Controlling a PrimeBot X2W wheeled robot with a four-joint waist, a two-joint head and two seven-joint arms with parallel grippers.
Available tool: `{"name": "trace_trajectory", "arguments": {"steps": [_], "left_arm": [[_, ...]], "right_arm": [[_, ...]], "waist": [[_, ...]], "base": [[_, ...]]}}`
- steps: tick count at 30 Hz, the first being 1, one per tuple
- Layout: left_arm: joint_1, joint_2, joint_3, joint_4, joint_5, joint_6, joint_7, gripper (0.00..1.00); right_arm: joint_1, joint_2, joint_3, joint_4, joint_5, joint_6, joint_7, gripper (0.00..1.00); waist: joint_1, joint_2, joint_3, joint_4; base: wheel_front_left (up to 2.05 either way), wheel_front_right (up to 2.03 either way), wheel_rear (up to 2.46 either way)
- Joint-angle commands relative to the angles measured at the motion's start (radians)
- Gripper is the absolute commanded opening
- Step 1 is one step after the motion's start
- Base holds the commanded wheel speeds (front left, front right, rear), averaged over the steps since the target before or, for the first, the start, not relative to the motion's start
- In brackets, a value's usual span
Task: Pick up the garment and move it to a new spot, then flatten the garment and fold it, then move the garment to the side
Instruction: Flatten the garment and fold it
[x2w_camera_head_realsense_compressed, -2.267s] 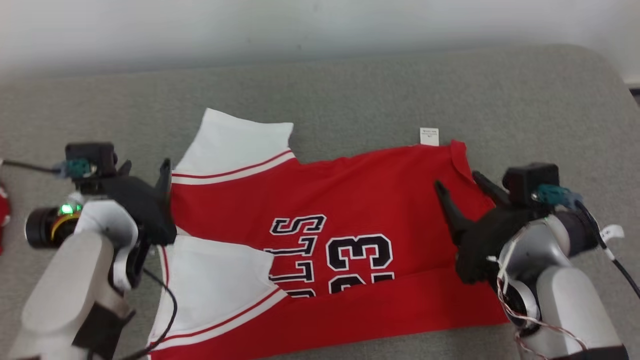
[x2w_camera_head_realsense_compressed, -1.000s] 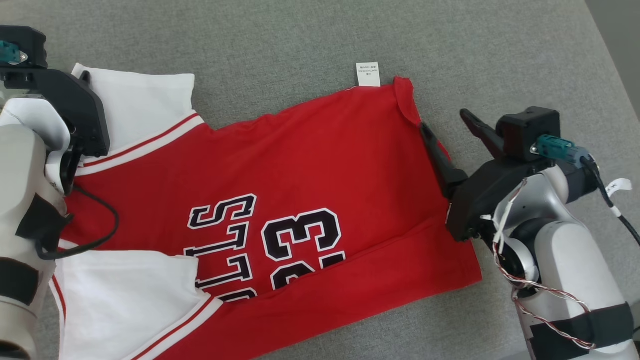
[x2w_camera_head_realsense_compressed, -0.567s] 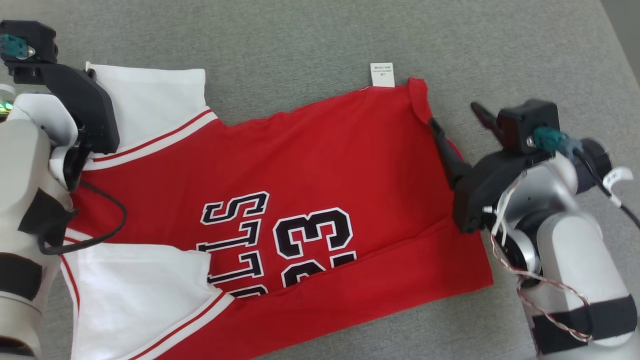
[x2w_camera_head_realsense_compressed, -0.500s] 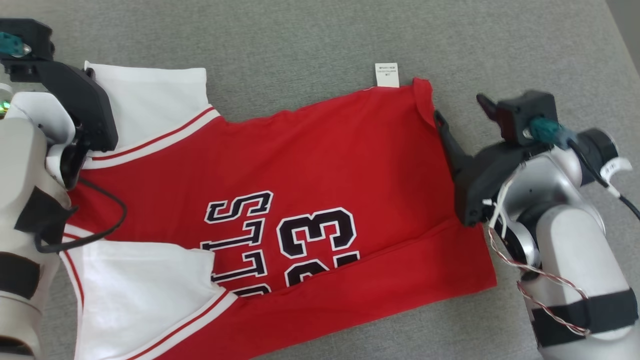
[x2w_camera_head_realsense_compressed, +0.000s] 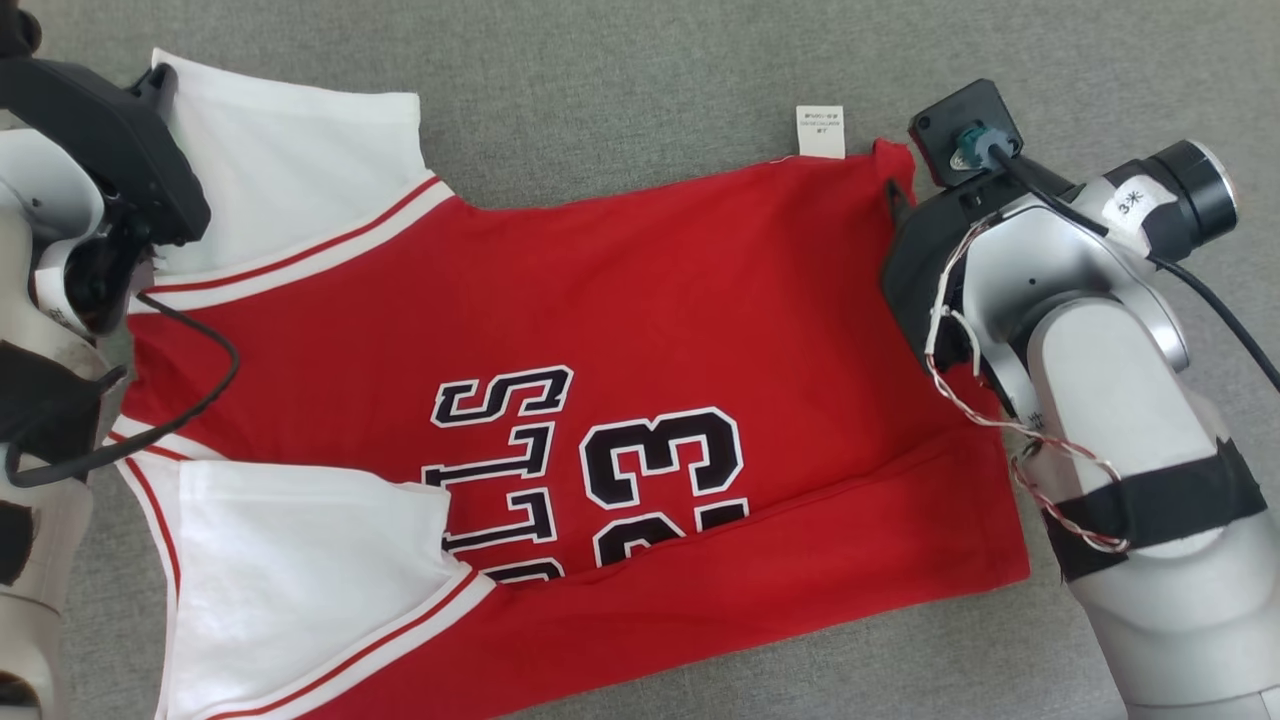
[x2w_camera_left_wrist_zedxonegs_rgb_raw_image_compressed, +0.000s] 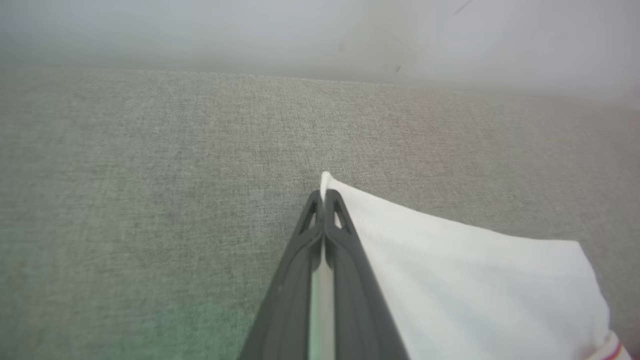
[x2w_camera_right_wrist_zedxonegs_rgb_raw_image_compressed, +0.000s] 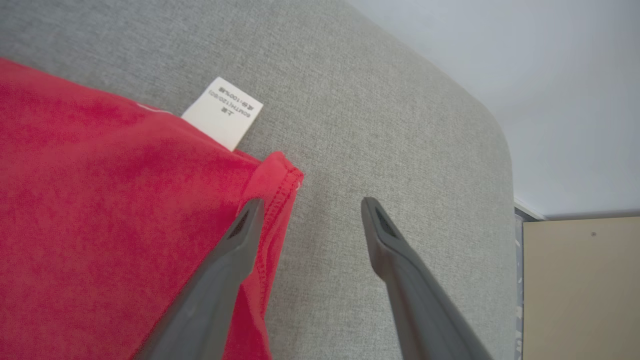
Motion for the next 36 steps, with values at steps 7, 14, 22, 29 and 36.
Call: {"name": "trace_trajectory", "arguments": {"steps": [7,14,22,29,36], "left_arm": [[0.011,0.021,-0.004,-0.043,-0.013,0.006,0.011,0.00],[0.022,0.026,-0.006,-0.077,-0.021,0.018,0.029,0.00],[0.032,0.043,-0.006,-0.111,-0.022,0.032,0.043,0.00],[0.044,0.055,-0.011,-0.139,-0.024,0.044,0.057,0.00],[0.057,0.060,-0.012,-0.162,-0.030,0.053,0.068,0.00]], "right_arm": [[-0.038,0.042,-0.023,0.110,0.004,-0.002,-0.122,1.00],[-0.061,0.041,-0.074,0.172,-0.052,-0.002,-0.156,1.00],[-0.033,0.063,-0.226,0.217,-0.119,-0.003,-0.211,1.00],[-0.059,0.107,-0.296,0.222,-0.113,-0.003,-0.261,1.00],[-0.100,0.142,-0.296,0.171,-0.114,-0.003,-0.238,1.00]], "waist": [[-0.0001,-0.0001,0.014,0.006],[-0.0001,-0.0001,0.015,0.010],[-0.0001,-0.0001,0.013,0.008],[-0.0001,-0.0001,0.010,0.011],[-0.0001,-0.0001,0.006,0.018]], "base": [[0.00,0.00,0.00],[0.00,0.00,0.00],[0.00,0.00,0.00],[0.00,0.00,0.00],[0.00,0.00,0.00]]}}
